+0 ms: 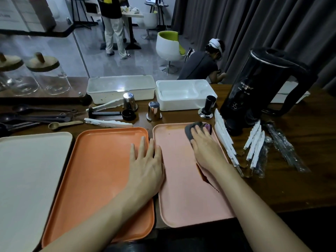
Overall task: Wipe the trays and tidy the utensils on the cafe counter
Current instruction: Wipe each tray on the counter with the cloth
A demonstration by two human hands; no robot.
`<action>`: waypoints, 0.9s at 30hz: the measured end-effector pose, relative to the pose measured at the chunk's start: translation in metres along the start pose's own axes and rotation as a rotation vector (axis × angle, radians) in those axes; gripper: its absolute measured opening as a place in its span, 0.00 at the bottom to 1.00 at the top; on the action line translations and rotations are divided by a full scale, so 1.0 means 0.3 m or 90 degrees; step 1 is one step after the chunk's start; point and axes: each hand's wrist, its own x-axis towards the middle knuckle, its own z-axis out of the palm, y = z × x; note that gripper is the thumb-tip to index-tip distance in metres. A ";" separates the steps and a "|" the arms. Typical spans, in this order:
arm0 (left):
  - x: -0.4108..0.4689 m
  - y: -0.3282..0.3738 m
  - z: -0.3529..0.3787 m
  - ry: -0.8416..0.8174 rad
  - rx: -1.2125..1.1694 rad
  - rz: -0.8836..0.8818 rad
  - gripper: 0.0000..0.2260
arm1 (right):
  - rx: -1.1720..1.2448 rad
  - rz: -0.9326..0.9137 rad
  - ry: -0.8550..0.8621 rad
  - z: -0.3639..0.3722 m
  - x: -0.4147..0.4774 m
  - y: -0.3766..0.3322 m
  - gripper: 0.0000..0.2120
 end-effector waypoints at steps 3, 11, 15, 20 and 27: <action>0.004 0.001 0.000 0.015 -0.025 0.004 0.29 | 0.004 0.005 0.012 0.020 -0.054 -0.055 0.25; 0.004 -0.015 -0.004 -0.027 -0.008 0.012 0.28 | 0.101 -0.084 -0.046 -0.008 -0.283 -0.172 0.26; 0.003 -0.012 -0.013 -0.033 -0.012 0.017 0.31 | 0.110 -0.019 -0.059 -0.027 -0.352 -0.093 0.26; -0.003 -0.007 -0.028 -0.048 -0.021 0.013 0.34 | 0.056 0.019 -0.049 -0.043 -0.341 -0.010 0.26; -0.012 0.005 -0.053 -0.068 -0.015 0.002 0.25 | 0.086 -0.130 -0.042 0.033 -0.406 -0.170 0.28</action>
